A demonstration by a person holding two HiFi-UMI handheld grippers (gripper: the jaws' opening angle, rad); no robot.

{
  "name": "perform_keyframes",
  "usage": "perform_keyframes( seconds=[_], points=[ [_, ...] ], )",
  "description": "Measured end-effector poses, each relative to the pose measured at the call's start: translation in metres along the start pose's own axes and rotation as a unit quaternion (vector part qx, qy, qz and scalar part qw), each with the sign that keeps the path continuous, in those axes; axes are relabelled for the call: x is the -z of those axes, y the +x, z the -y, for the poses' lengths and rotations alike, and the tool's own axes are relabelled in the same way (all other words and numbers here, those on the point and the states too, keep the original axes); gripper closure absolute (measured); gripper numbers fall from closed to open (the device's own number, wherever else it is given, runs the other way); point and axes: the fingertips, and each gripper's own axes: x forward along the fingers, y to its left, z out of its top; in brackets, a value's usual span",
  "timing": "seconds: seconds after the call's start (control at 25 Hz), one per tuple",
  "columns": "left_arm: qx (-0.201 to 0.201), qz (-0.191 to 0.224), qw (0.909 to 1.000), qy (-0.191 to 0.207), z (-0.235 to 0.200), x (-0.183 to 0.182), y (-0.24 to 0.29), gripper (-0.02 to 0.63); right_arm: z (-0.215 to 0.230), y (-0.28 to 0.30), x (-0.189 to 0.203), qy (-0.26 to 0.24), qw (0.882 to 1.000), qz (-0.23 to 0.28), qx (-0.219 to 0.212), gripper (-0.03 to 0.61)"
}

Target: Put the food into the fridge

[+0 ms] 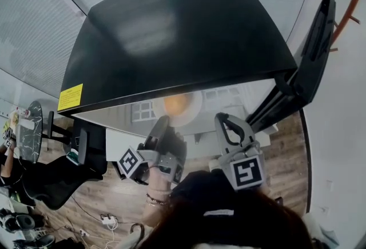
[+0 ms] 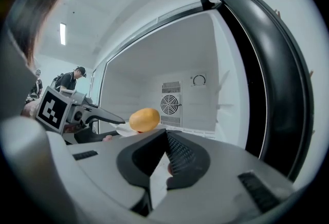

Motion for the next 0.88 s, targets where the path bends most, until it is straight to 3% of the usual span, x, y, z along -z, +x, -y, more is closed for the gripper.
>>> perform_keyframes(
  seconds=[0.24, 0.88],
  points=[
    [-0.005, 0.002, 1.0000, -0.003, -0.005, 0.002, -0.006, 0.535, -0.001, -0.001, 0.007, 0.001, 1.000, -0.008, -0.002, 0.582],
    [-0.015, 0.007, 0.9974, 0.070, -0.005, -0.004, -0.037, 0.537, -0.021, -0.013, 0.014, -0.005, 1.000, -0.027, -0.003, 0.581]
  ],
)
